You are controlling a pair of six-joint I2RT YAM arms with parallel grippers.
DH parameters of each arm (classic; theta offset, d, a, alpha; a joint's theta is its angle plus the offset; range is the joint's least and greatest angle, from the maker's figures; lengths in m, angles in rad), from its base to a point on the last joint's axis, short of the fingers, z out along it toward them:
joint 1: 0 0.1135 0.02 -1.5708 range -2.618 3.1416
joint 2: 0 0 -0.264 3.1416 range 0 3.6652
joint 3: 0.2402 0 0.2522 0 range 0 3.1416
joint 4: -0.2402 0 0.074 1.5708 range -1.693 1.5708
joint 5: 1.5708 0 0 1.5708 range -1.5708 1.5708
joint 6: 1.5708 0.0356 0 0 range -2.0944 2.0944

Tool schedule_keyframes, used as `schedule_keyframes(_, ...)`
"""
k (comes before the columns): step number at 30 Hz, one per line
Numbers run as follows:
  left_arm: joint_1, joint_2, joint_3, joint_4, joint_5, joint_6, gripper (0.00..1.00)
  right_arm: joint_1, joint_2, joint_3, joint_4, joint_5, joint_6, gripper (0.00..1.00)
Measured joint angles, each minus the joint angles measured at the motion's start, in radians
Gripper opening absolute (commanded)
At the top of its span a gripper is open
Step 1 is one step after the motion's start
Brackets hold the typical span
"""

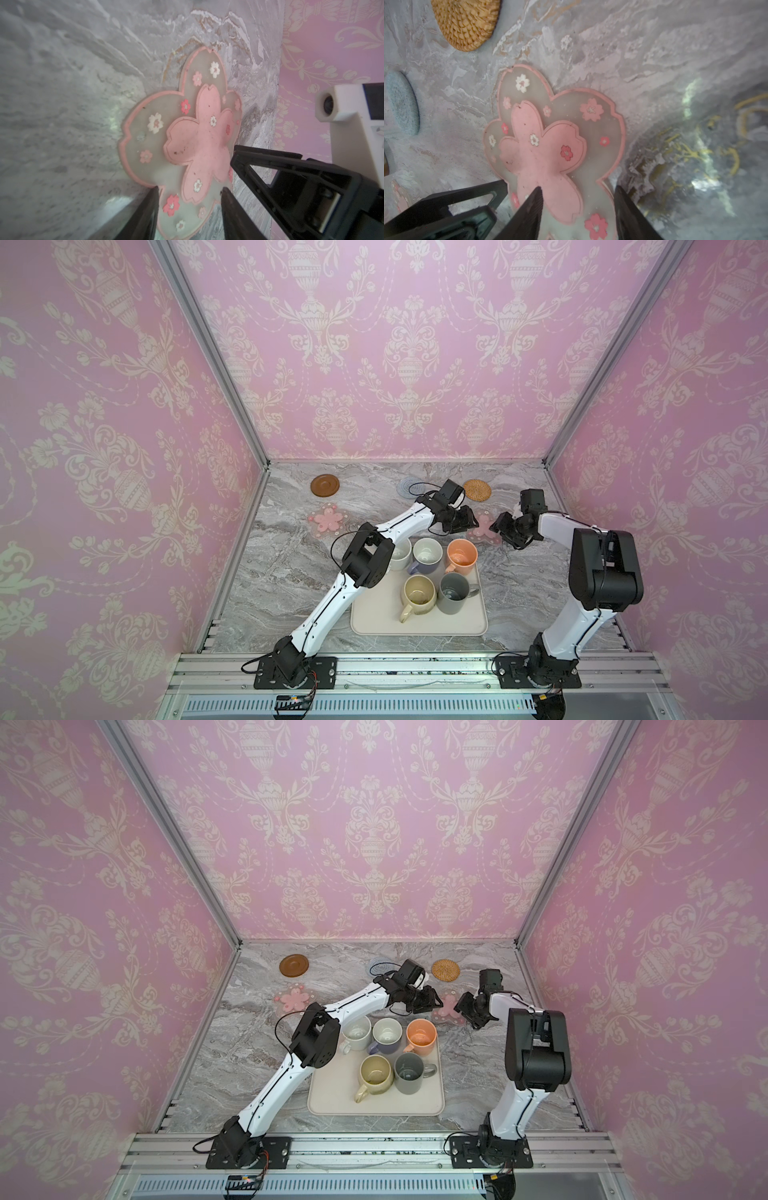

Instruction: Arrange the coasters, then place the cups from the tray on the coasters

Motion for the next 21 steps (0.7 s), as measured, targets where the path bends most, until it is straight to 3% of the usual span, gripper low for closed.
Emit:
schedule_keyframes(15, -0.003, 0.003, 0.002, 0.016, -0.026, -0.023, 0.51, -0.013, 0.069, 0.093, -0.026, -0.008, -0.007, 0.57)
schedule_keyframes(21, -0.002, 0.049, 0.079, 0.016, -0.044, -0.038, 0.51, -0.022, 0.071, 0.093, -0.026, -0.011, -0.007, 0.57)
